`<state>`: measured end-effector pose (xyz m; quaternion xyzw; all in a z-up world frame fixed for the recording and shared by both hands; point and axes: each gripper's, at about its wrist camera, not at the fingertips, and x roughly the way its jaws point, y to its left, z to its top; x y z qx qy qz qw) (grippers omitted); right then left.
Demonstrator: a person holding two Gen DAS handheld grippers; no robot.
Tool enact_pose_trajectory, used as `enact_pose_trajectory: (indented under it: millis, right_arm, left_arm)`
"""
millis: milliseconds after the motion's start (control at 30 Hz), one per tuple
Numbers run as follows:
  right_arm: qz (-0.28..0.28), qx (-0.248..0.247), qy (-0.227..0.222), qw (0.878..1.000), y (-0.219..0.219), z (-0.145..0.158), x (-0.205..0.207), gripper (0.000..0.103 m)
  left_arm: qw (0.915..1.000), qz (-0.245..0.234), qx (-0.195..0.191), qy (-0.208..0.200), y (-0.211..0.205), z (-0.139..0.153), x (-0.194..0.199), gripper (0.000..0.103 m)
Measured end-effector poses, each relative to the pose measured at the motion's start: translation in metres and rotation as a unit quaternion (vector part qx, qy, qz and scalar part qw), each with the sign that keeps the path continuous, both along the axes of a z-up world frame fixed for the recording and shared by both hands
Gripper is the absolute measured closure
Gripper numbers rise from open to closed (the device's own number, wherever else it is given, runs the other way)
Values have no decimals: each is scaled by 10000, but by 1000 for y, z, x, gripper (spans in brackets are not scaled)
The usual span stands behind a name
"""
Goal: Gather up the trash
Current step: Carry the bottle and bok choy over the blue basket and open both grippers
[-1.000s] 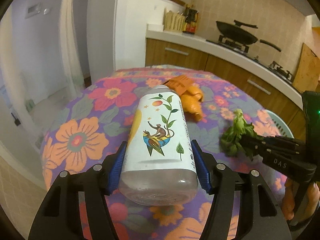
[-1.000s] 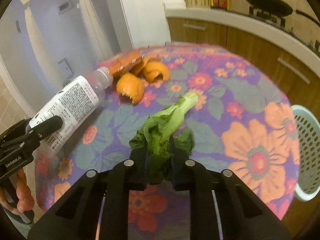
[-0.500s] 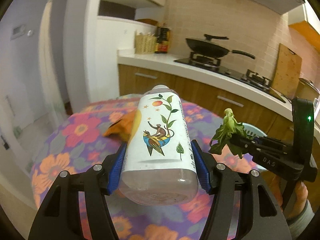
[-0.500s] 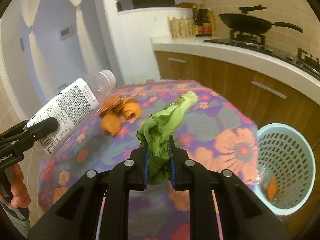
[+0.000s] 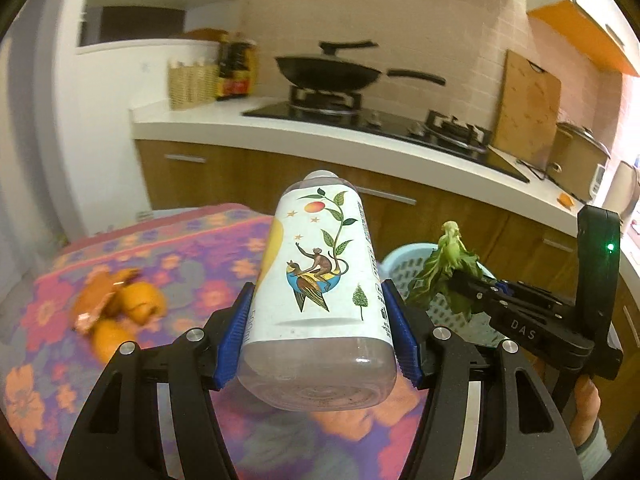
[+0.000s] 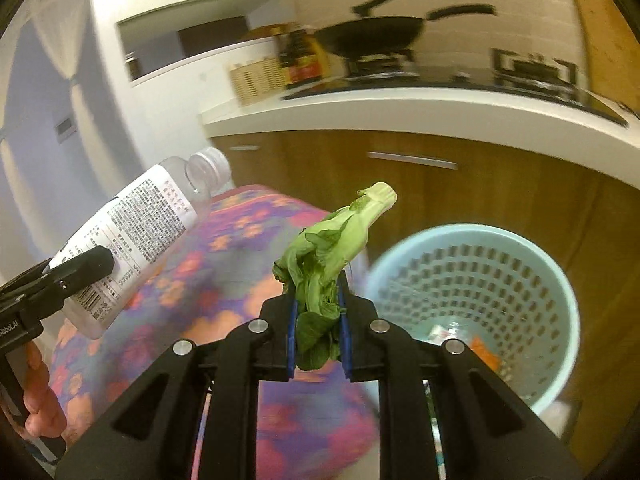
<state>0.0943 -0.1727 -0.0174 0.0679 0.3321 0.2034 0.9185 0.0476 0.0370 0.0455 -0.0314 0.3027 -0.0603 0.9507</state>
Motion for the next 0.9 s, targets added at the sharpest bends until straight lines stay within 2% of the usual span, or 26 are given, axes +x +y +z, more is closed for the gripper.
enact_pose_trajectory:
  millis: [133,333,500,733,900]
  right_arm:
    - [-320,27,169,9993,-34,-15,16,89]
    - [-639,-83,287,9975,-67,-32,29,89]
    - [-897,-126,589,9941,-91,-54,43,89]
    - [-1197,57,1264,9847,-121,-87,64,86]
    - [-1159,199,1463,9822,-132,-96,64,82]
  left_arm:
    - [9997,-201,-14,138,-30,-10,25,43]
    - [9982,-455,232,314,-84,-29,59,43]
    - [9956,-657,242,624,-119,-55,87,43]
    - [9916,-841,256,945,-151,-78,109,44]
    - [9890,-988,205,1085,-163,-85,116,43]
